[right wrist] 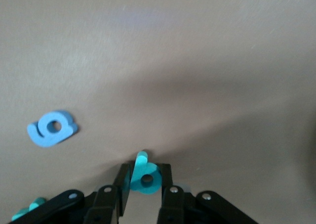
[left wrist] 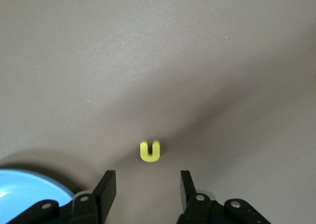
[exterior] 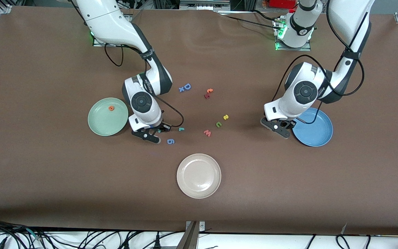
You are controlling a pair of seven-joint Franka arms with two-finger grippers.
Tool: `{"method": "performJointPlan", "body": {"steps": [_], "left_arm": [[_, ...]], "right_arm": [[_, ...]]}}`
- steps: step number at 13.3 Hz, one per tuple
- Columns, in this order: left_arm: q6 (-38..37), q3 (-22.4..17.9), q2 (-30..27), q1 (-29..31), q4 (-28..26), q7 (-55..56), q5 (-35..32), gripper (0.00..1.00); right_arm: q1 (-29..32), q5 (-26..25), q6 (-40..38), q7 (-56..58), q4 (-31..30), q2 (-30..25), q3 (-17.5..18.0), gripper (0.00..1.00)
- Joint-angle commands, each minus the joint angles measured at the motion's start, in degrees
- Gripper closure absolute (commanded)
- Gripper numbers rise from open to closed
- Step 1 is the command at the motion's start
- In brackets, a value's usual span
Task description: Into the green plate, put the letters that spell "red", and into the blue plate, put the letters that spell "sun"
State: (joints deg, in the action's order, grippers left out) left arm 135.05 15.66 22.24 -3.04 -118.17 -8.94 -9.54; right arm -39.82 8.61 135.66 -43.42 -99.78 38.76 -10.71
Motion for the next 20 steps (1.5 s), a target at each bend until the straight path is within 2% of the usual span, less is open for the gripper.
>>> {"method": "performJointPlan", "body": {"steps": [1,5,7,10,15,18,19,20], "left_arm": [[2.2,-0.1,1.9,0.1,-0.1,0.2,-2.5,0.4],[6.7,-0.7,5.6,0.1,-0.5,0.2,-4.0,0.41],[6.8,-1.0,5.9,0.1,-0.7,0.2,-4.1,0.41],[8.2,-2.0,6.6,0.1,-0.7,0.2,-6.6,0.41],[9.8,-2.2,8.1,0.1,-0.7,0.2,-6.6,0.41],[9.8,-2.2,8.2,0.1,-0.7,0.2,-6.6,0.41],[9.8,-2.1,8.1,0.1,-0.7,0.2,-6.5,0.41],[9.6,-2.1,7.9,0.1,-0.7,0.1,-6.5,0.43]], "right_arm": [[0.0,0.0,-6.4,8.8,-0.5,-4.3,-3.6,0.87],[0.2,0.4,-19.2,29.3,-0.5,-7.6,-12.8,0.87],[0.7,0.7,-19.8,37.4,-2.7,-7.6,-16.3,0.87],[3.6,0.9,-17.5,42.8,-6.2,-7.2,-16.6,0.87],[3.7,1.0,-8.3,43.7,-13.6,-7.2,-16.4,0.87],[3.7,0.9,-7.9,43.7,-14.0,-7.1,-16.3,0.84],[3.7,0.9,-8.0,43.7,-14.0,-7.1,-16.3,0.78],[3.7,1.0,-8.2,43.7,-14.0,-7.1,-16.3,0.47]]}}
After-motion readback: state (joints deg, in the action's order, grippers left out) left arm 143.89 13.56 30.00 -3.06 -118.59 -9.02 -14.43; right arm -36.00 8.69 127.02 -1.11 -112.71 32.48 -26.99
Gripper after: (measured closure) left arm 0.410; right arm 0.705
